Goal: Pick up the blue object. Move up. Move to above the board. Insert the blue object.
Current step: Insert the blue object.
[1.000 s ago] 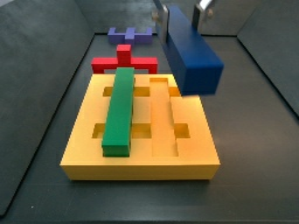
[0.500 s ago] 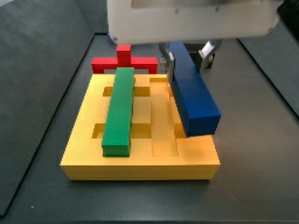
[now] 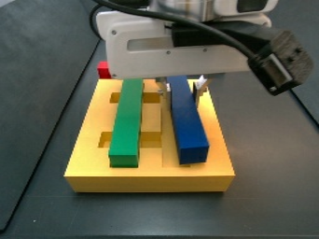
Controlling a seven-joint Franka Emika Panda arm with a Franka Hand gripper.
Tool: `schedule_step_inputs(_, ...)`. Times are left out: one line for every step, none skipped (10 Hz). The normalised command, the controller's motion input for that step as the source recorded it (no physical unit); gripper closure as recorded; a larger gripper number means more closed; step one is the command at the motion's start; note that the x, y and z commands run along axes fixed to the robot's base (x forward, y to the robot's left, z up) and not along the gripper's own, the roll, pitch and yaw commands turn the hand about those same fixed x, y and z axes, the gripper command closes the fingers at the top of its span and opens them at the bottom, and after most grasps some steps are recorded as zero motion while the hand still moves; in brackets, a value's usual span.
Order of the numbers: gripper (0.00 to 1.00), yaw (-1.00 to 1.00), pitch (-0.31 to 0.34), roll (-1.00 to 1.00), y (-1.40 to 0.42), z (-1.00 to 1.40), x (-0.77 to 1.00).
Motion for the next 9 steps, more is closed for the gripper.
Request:
schedule_step_inputs(1.00, -0.05, -0.143, 0.01, 0.00, -0.10, -0.39)
schedule_step_inputs(1.00, -0.09, -0.083, 0.05, 0.00, -0.09, -0.32)
schedule_step_inputs(1.00, -0.15, 0.000, 0.08, 0.00, -0.12, -0.16)
schedule_step_inputs(1.00, -0.15, 0.000, 0.08, 0.00, -0.13, -0.07)
schedule_step_inputs(1.00, -0.18, 0.000, 0.13, -0.04, -0.18, 0.00)
schedule_step_inputs(1.00, -0.17, 0.000, 0.14, -0.01, -0.22, -0.02)
schedule_step_inputs(1.00, -0.09, 0.000, 0.11, -0.14, -0.24, 0.00)
schedule_step_inputs(1.00, -0.07, 0.000, 0.00, -0.01, -0.26, 0.10)
schedule_step_inputs(1.00, 0.00, 0.000, 0.00, 0.00, 0.00, 0.00)
